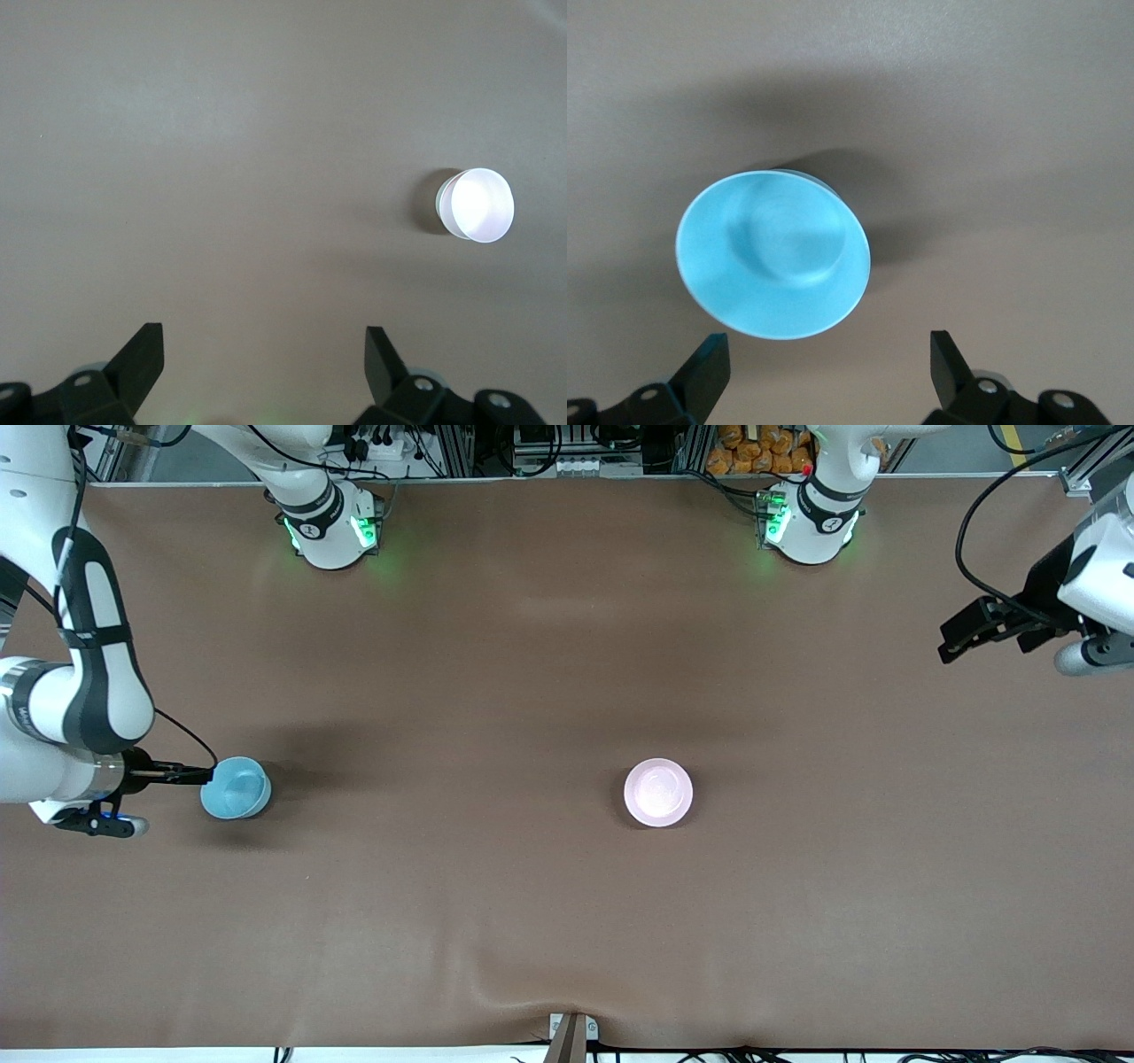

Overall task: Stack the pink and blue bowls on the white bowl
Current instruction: 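Reach the right gripper down to the light blue bowl rim, then close the right gripper on the blue bowl rim and lift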

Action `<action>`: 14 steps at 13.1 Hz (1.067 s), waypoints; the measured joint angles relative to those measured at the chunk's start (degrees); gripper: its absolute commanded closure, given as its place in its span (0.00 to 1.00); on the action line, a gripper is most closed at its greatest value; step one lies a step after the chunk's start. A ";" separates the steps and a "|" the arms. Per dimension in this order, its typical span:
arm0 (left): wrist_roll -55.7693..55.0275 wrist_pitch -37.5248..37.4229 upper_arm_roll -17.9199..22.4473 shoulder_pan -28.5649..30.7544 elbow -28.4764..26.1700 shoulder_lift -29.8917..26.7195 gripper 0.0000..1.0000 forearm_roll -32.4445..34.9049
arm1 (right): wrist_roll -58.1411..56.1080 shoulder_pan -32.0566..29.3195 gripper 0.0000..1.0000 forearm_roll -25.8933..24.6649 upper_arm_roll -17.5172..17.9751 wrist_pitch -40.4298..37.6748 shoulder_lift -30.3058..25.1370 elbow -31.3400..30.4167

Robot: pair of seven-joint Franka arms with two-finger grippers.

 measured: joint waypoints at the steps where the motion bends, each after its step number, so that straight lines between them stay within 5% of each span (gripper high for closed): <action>1: -0.01 0.00 0.01 -0.07 -0.51 -0.42 0.00 0.00 | -0.50 -0.06 0.00 0.00 -0.05 2.65 0.11 -1.71; 9: -0.01 -1.52 0.54 -0.23 -1.47 -0.54 0.00 0.00 | -1.20 -0.10 0.00 -0.01 -0.12 15.05 2.82 -6.40; 10: -0.01 -2.21 0.77 -0.13 -1.47 -0.60 0.00 0.03 | -1.27 -0.10 0.07 -0.02 -0.12 16.07 3.53 -6.24; 12: 0.00 -2.46 0.94 0.04 -1.47 -0.61 0.00 0.39 | -1.40 -0.10 0.61 -0.05 -0.12 16.82 4.50 -5.62; 14: 0.00 -2.57 0.88 0.03 -1.47 -0.61 0.00 0.42 | -1.51 -0.10 0.98 -0.05 -0.13 16.82 4.88 -4.93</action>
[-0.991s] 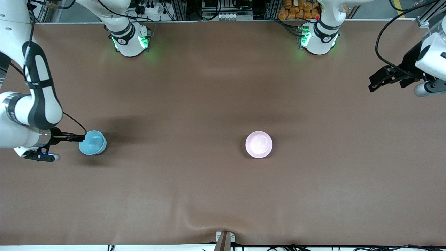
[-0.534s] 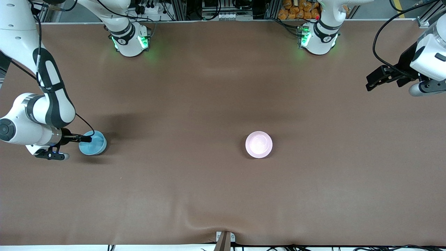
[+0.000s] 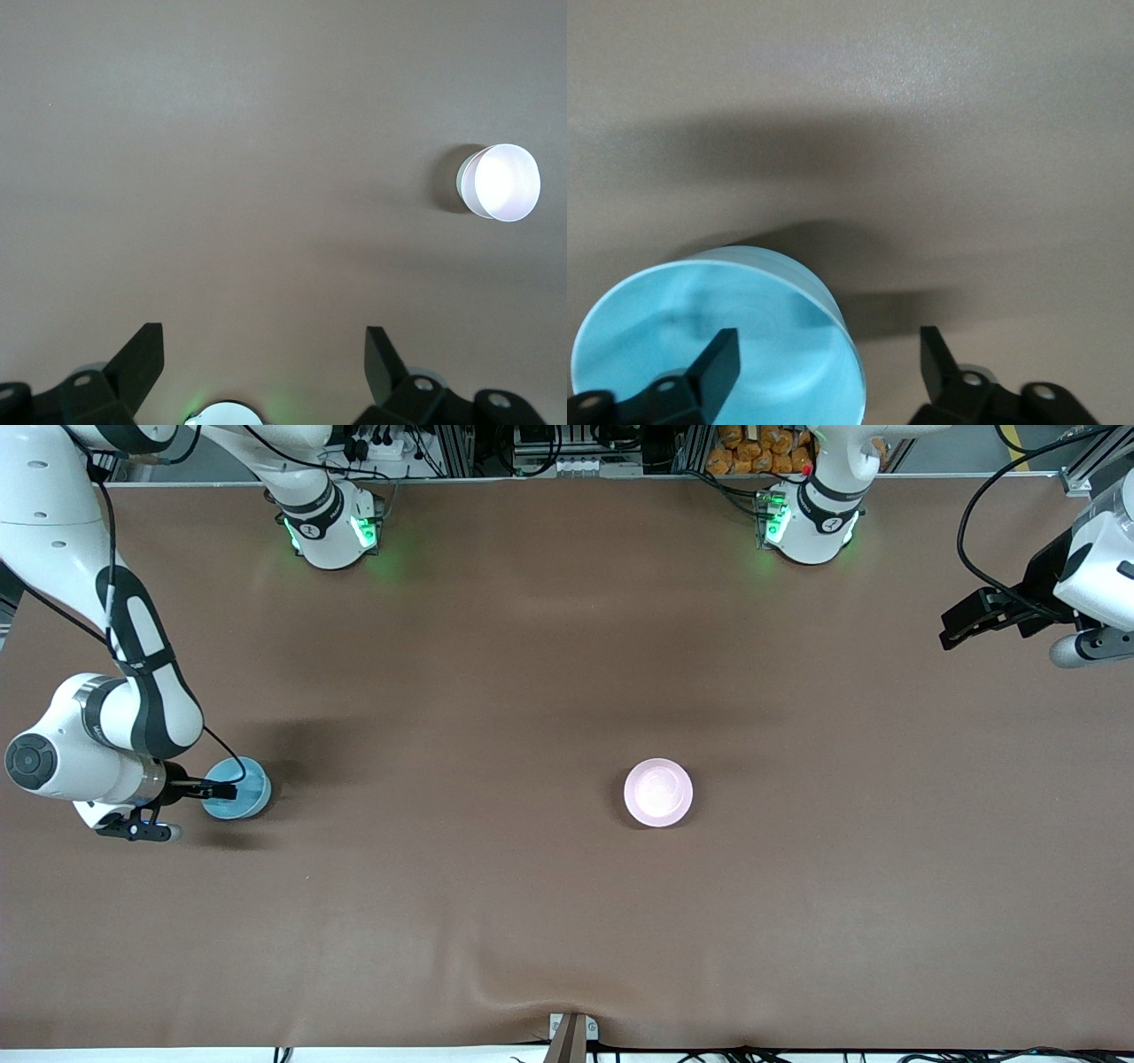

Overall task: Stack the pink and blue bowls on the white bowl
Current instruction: 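Close the right gripper on the blue bowl rim and lift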

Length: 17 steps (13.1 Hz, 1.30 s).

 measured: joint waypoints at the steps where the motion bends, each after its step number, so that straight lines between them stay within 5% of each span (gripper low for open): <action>1: 0.00 -0.19 -0.08 0.00 -0.06 0.00 0.00 0.00 | -0.02 0.00 1.00 0.00 0.00 0.00 0.04 0.14; 9: 0.02 -0.35 -1.34 -0.24 -0.39 0.00 0.00 0.00 | -0.41 0.03 1.00 0.00 0.26 -1.59 -0.17 1.21; 17: 0.02 -0.31 -1.33 -0.06 -0.76 -0.02 0.00 0.31 | -0.32 3.09 1.00 0.53 1.35 -16.54 -2.07 11.78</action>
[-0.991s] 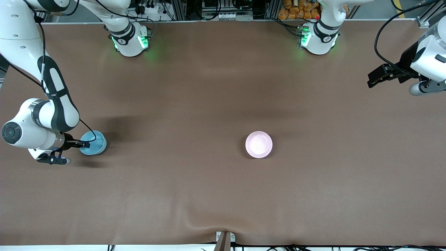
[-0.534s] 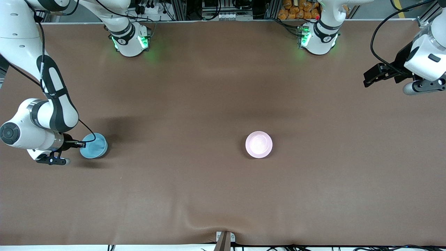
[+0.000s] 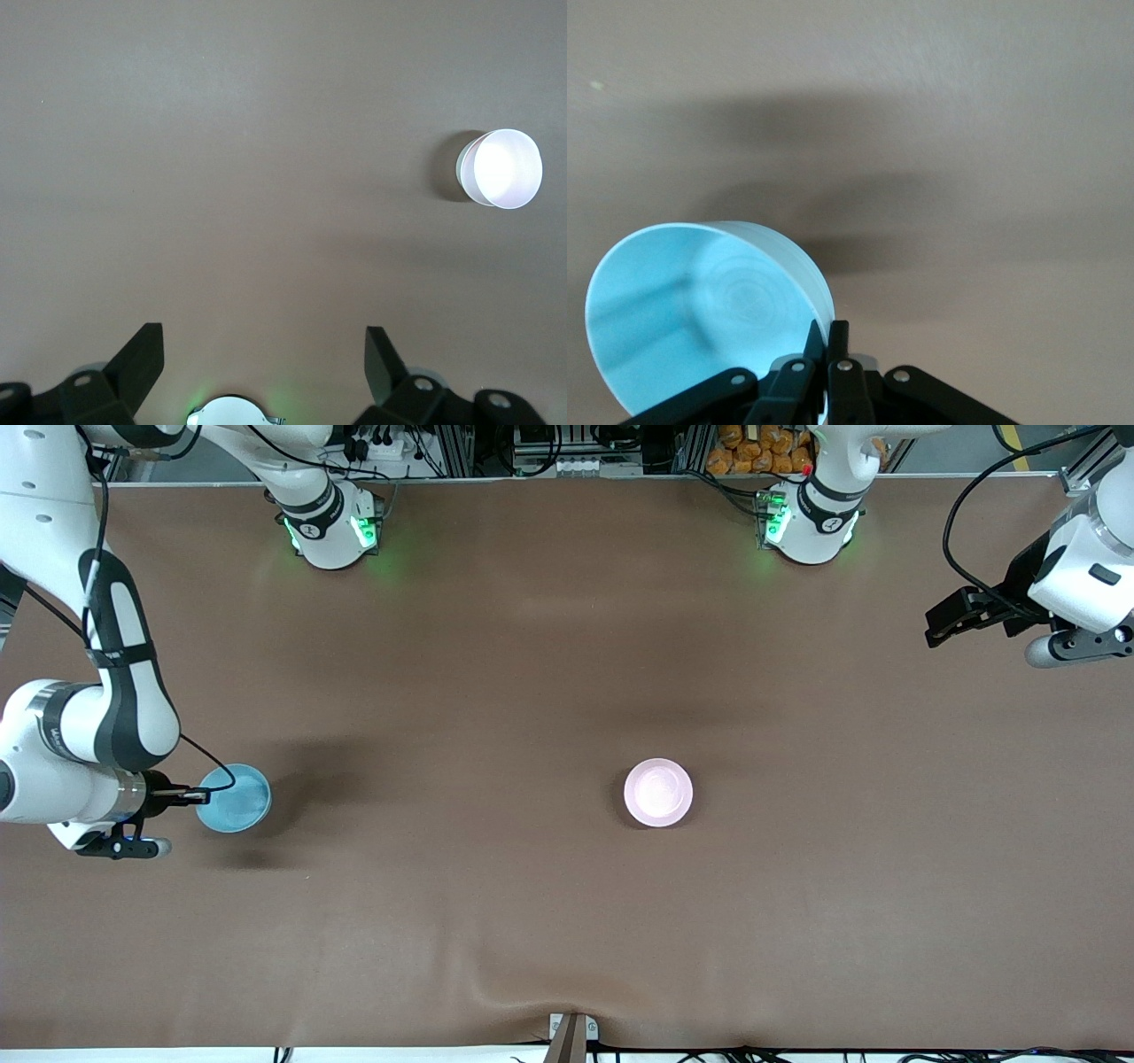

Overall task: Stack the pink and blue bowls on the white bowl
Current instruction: 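Close the right gripper on the blue bowl rim and lift, then carry the blue bowl with the right gripper onto the pink bowl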

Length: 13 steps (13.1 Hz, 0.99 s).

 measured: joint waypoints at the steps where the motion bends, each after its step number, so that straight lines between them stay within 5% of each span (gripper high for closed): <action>1: 0.00 0.00 -0.04 0.00 -0.07 0.00 0.00 0.06 | 0.02 0.21 1.00 1.21 0.43 -0.10 -0.48 0.21; 9: 0.00 0.07 -0.22 0.00 -0.71 -1.04 0.00 0.11 | 0.86 5.38 1.00 18.20 2.90 -0.06 -0.80 0.66; 13: 0.00 0.36 -0.27 -0.01 -0.71 -1.24 0.00 0.11 | 8.50 12.13 1.00 19.87 3.16 -0.01 -0.80 2.12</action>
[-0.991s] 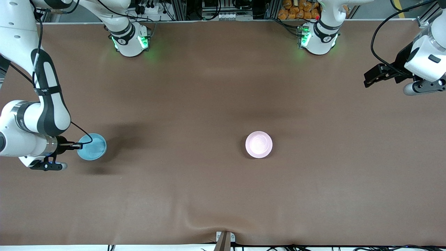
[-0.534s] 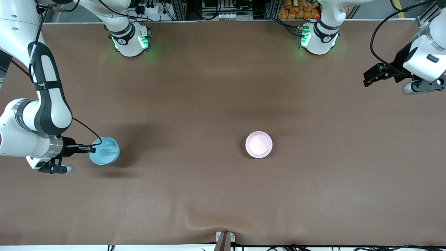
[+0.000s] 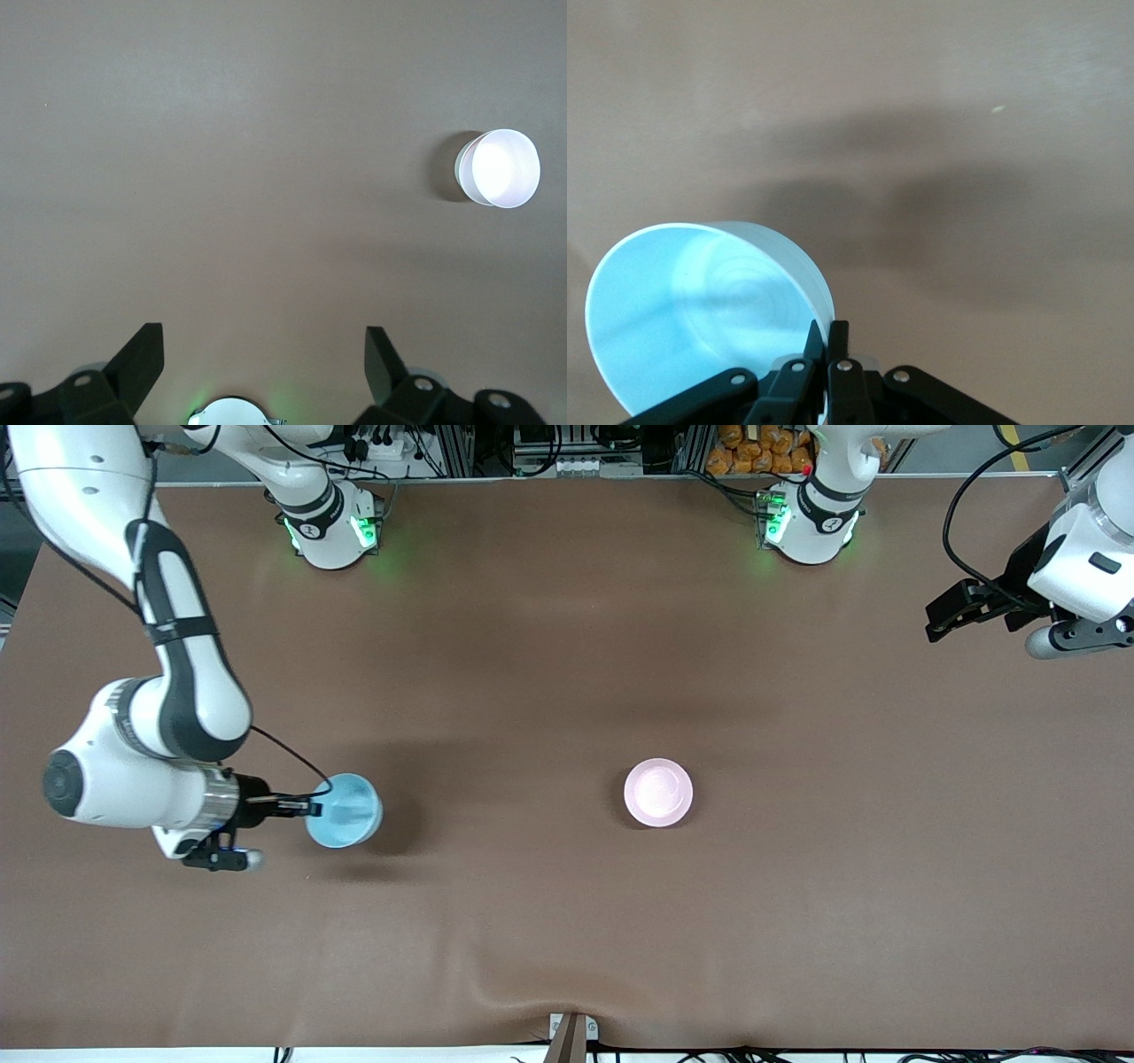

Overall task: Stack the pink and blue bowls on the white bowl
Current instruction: 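Carry the blue bowl with the right gripper onto the pink bowl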

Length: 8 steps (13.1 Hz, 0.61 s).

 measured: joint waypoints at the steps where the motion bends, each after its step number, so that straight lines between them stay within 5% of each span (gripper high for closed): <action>1: 0.00 0.04 0.00 0.00 0.00 -0.06 0.00 0.00 | 1.79 2.00 1.00 0.13 0.07 0.07 0.01 0.35; 4: 0.00 0.12 0.02 0.01 0.00 -0.31 0.00 0.00 | 6.10 8.75 1.00 1.13 0.23 0.41 0.00 2.26; 8: 1.24 0.55 0.46 1.13 0.00 -0.61 0.00 0.00 | 6.61 16.72 1.00 13.76 0.23 2.42 2.17 2.38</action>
